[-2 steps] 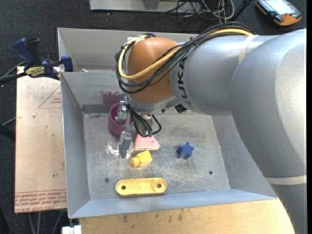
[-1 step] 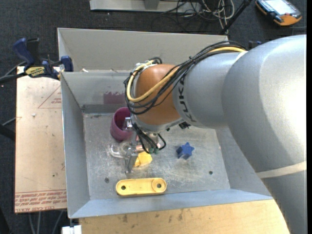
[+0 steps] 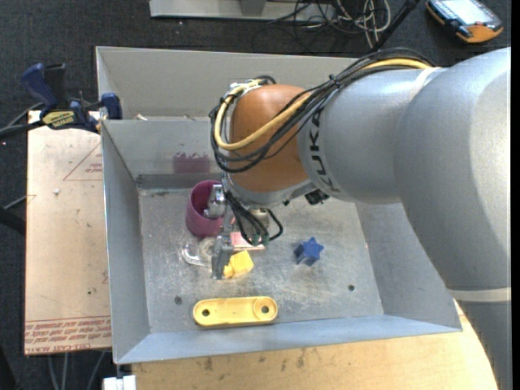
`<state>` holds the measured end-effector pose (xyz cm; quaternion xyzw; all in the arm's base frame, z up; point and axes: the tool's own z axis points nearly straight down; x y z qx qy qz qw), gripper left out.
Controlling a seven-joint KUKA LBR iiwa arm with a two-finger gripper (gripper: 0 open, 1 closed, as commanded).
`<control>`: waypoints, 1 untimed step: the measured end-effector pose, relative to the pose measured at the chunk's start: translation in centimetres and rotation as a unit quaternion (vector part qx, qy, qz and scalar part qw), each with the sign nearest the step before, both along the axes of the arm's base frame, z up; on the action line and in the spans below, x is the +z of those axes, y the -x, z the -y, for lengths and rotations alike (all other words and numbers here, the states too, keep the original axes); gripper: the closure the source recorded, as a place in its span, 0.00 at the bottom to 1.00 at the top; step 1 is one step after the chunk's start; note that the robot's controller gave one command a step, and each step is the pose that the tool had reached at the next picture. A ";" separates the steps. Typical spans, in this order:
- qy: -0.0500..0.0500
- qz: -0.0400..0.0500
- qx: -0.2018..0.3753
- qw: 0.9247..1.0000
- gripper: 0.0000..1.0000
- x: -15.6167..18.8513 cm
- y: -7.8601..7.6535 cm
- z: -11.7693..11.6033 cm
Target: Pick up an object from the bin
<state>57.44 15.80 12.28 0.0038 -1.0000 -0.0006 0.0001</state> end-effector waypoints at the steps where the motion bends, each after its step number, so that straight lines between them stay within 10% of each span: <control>1: 0.000 0.002 0.009 1.000 0.00 -3.2 -0.3 0.2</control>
Offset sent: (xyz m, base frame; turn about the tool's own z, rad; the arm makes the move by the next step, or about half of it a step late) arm -0.0060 -0.0258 -0.0528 -0.0753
